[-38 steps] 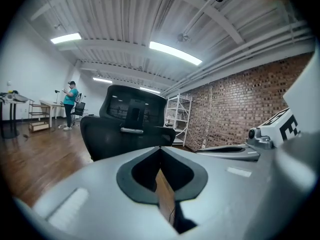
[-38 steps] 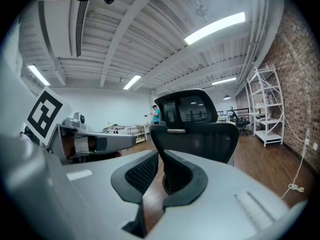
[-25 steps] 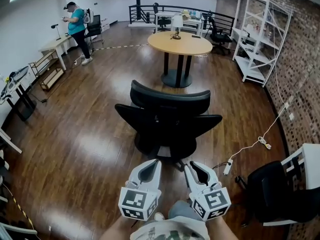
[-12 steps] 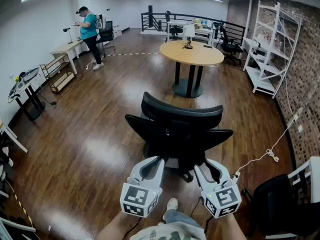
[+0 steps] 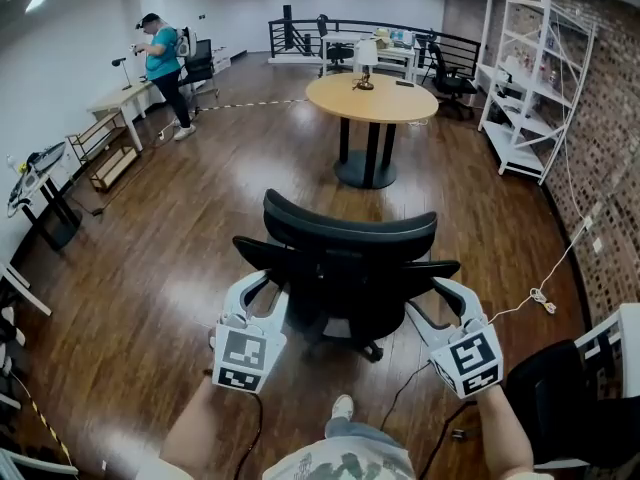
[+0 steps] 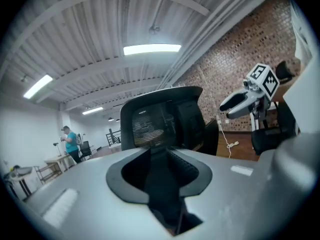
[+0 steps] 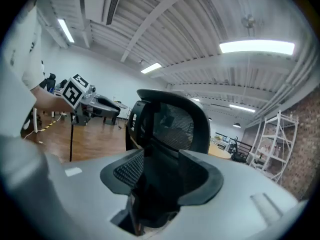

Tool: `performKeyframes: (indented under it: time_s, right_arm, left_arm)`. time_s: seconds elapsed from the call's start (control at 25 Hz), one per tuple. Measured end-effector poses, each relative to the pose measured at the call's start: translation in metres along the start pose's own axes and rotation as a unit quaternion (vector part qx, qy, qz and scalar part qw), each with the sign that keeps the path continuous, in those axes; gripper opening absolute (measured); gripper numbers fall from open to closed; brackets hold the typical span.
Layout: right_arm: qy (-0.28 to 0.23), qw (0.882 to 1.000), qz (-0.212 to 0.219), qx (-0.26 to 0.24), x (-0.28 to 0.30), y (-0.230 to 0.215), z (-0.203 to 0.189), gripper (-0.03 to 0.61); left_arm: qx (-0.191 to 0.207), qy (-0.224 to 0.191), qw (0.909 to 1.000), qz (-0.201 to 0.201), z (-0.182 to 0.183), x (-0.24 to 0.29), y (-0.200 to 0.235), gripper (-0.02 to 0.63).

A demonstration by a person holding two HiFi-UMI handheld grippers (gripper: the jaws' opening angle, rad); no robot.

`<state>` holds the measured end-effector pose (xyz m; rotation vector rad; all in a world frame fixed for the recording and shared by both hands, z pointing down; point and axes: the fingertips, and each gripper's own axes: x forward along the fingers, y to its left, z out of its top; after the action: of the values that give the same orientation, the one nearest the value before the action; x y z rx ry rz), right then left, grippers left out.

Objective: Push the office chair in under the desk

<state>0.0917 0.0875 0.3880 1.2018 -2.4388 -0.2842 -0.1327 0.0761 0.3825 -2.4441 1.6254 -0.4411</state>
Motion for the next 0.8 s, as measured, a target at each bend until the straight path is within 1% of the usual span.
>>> performKeyframes:
  time_s: [0.08, 0.16, 0.28, 0.44, 0.56, 0.6, 0.68, 0.8]
  right_arm:
    - [0.017, 1.000, 0.003, -0.018, 0.005, -0.010, -0.003, 0.210]
    - [0.033, 0.999, 0.007, -0.042, 0.012, -0.018, -0.004, 0.212]
    - [0.056, 0.995, 0.020, -0.080, 0.025, -0.029, -0.009, 0.225]
    - [0.077, 0.991, 0.039, -0.100, 0.037, -0.042, -0.016, 0.245]
    - [0.101, 0.987, 0.047, -0.117, 0.043, -0.052, -0.023, 0.271]
    - [0.113, 0.984, 0.050, -0.126, 0.045, -0.053, -0.027, 0.274]
    - [0.139, 0.978, 0.059, -0.143, 0.050, -0.056, -0.036, 0.277]
    - [0.169, 0.971, 0.076, -0.150, 0.057, -0.055, -0.050, 0.289]
  left_arm:
    - [0.030, 0.009, 0.9995, -0.003, -0.002, 0.011, 0.014, 0.112]
    - [0.061, 0.024, 0.9977, -0.017, -0.006, 0.022, 0.027, 0.132]
    - [0.117, 0.064, 0.9902, -0.043, -0.020, 0.040, 0.042, 0.160]
    - [0.171, 0.120, 0.9743, -0.086, -0.040, 0.058, 0.053, 0.203]
    - [0.211, 0.160, 0.9572, -0.118, -0.055, 0.067, 0.057, 0.244]
    - [0.224, 0.172, 0.9512, -0.126, -0.061, 0.069, 0.058, 0.247]
    - [0.243, 0.189, 0.9411, -0.141, -0.069, 0.073, 0.059, 0.258]
    - [0.258, 0.201, 0.9313, -0.159, -0.073, 0.077, 0.057, 0.284]
